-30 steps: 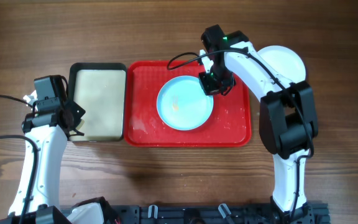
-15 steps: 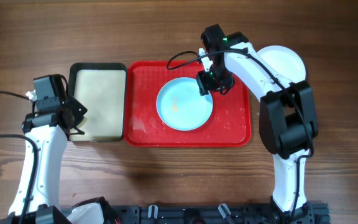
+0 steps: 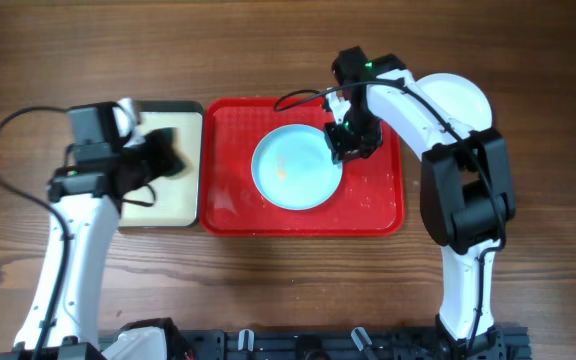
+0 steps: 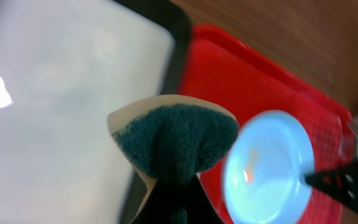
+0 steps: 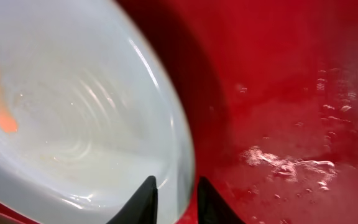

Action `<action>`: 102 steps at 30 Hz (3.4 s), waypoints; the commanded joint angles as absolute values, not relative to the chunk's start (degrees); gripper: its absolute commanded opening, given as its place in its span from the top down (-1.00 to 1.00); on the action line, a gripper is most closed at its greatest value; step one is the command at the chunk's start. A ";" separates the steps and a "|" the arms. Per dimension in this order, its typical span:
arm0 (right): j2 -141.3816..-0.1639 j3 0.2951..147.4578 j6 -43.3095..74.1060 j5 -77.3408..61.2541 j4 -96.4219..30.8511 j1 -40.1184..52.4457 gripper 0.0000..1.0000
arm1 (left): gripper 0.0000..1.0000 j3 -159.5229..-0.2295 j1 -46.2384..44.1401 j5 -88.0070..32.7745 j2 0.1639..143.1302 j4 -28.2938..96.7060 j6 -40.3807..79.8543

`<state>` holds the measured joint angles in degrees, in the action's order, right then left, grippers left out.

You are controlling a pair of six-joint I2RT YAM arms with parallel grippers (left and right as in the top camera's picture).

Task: Clean dirty plates on tray and stack at the side
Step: 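Move the sponge with the left gripper onto the light-blue plate, then scrub the light-blue plate with the sponge while the right gripper holds it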

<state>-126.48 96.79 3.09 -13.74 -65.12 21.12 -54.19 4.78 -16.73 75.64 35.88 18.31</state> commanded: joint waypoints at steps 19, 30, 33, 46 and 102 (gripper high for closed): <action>-126.98 93.10 4.89 -15.14 -58.28 22.15 0.91 | 0.92 -55.40 -17.26 -7.20 87.64 25.56 30.55; -126.98 93.10 6.46 -14.87 -56.69 24.80 0.92 | 0.92 -55.37 -19.77 -7.18 92.23 23.35 31.31; -126.98 93.10 6.44 -14.87 -56.73 24.80 0.91 | 0.92 -55.37 -19.77 -7.16 93.17 23.33 33.56; -126.98 93.10 6.42 -14.94 -56.73 24.80 0.91 | 0.92 -55.37 -20.82 -6.57 103.55 22.41 33.54; -126.98 93.10 5.98 -15.09 -56.53 24.80 0.91 | 0.92 -55.09 -24.60 -27.77 109.27 12.36 35.40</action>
